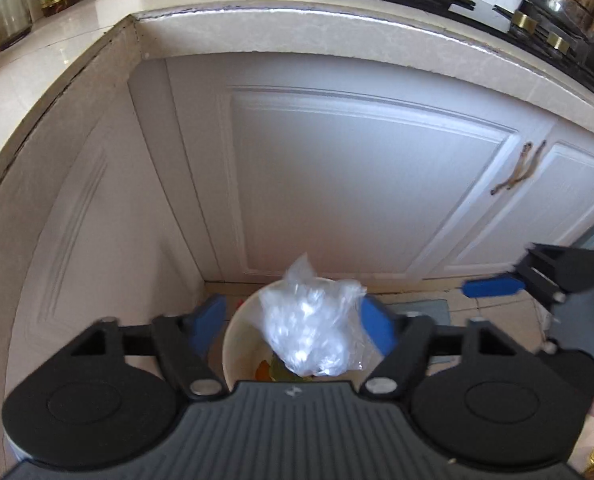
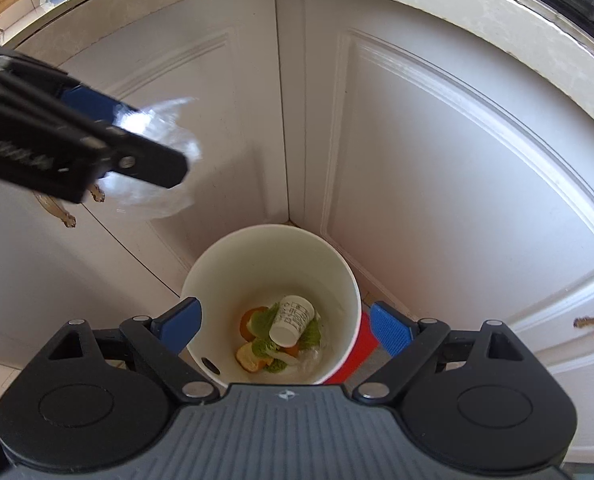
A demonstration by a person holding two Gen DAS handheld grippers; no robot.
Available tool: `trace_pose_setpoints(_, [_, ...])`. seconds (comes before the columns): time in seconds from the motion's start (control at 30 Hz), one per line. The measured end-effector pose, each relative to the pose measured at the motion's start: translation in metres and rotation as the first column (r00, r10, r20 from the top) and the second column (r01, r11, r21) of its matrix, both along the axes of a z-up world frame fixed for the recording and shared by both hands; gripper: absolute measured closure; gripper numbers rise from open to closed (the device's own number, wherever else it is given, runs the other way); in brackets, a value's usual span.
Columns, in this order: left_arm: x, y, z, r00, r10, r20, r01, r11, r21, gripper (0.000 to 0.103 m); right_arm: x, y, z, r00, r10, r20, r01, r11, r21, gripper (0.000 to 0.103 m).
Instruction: Collect trash
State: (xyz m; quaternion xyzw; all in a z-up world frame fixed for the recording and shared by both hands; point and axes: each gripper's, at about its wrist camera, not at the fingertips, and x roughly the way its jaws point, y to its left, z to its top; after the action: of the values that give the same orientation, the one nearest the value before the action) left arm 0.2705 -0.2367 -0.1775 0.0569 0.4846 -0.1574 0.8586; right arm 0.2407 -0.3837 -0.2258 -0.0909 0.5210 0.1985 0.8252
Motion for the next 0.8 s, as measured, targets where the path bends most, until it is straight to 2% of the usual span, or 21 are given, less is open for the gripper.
trace_pose_setpoints(0.23, [-0.004,-0.006,0.005,0.999,0.027,0.041,-0.028,0.999,0.023,0.011,-0.013,-0.007,0.009,0.999,-0.054,0.001,0.054,0.998,0.012,0.009])
trace_pose_setpoints(0.43, [-0.023,-0.003,0.019,0.999,0.035,0.033,-0.036,0.998,0.045,0.010,-0.019,-0.006,0.023,0.985,-0.172,-0.012,0.172,0.985,-0.028,0.008])
trace_pose_setpoints(0.6, [-0.050,0.009,0.031,0.993,0.107,-0.048,-0.104,0.992,0.073,0.009,-0.036,0.004,0.050,0.935,-0.352,-0.029,0.349,0.933,-0.089,0.005])
trace_pose_setpoints(0.67, [-0.063,0.017,0.038,0.989,0.130,-0.074,-0.126,0.991,0.054,0.008,-0.047,0.010,0.062,0.914,-0.404,-0.020,0.400,0.910,-0.111,0.001])
trace_pose_setpoints(0.8, [-0.084,0.027,0.050,0.986,0.127,-0.104,-0.117,0.988,0.098,0.008,-0.073,0.014,0.088,0.874,-0.486,-0.010,0.483,0.870,-0.101,0.000])
